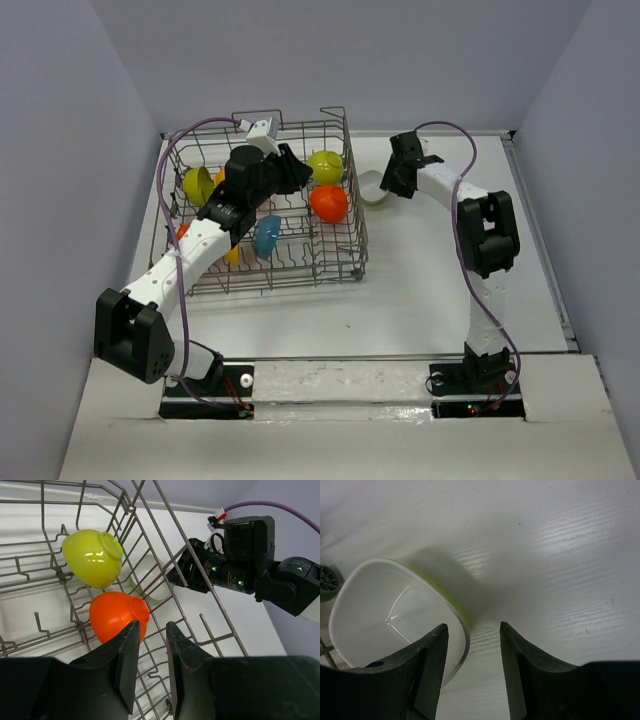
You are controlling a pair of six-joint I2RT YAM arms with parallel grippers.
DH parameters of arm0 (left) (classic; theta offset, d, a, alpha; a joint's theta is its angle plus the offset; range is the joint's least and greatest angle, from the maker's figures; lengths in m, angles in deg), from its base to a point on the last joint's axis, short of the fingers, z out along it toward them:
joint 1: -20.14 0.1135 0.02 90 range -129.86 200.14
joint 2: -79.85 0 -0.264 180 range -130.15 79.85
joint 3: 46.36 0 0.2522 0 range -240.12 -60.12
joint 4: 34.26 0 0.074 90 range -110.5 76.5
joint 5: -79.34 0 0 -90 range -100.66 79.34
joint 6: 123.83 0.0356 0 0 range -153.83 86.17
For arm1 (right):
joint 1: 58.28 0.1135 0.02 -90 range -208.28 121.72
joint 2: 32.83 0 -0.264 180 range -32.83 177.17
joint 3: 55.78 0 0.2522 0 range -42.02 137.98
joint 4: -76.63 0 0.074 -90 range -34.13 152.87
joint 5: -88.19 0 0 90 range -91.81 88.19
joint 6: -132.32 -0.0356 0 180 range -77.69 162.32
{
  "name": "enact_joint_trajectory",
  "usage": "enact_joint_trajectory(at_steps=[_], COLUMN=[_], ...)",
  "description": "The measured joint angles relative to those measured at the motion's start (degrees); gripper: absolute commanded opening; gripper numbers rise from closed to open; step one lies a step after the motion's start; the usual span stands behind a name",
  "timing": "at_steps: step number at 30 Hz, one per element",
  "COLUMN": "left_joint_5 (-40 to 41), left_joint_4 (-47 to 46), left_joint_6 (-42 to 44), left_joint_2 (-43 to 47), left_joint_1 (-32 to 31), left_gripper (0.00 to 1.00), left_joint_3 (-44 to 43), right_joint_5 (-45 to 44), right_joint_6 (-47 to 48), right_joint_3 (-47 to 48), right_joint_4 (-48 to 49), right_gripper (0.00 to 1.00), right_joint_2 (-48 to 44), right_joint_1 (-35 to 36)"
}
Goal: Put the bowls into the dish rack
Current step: Pick up the bowl from the center of the board, then pass from the right arm to the left
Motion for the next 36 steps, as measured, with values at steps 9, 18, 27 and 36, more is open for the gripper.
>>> enact_joint_trajectory(at_steps=[9, 18, 27, 36], left_joint_5=[0.0, 0.0, 1.3, 9.3], left_joint_4=[0.0, 0.3, 5.9, 15.6], left_joint_6=[0.1, 2.3, 8.0, 19.6], left_joint_2=[0.0, 0.2, 2.4, 2.6], left_joint_1=[0.0, -1.6, -5.4, -15.2], left_gripper=[0.37, 0.38, 0.43, 0.45], left_joint_3=[0.0, 0.0, -4.7, -23.5], right_joint_5=[0.9, -0.1, -3.5, -4.4], right_joint_6=[0.0, 0.0, 1.4, 4.4], right_joint_3=[-0.3, -2.9, -3.5, 4.5], right_joint_4=[1.4, 2.2, -3.0, -9.8], right_gripper=[0.01, 0.01, 0.01, 0.01], right_joint_2=[0.2, -1.7, -14.1, -26.9], right_joint_1=[0.0, -0.1, -0.1, -0.1])
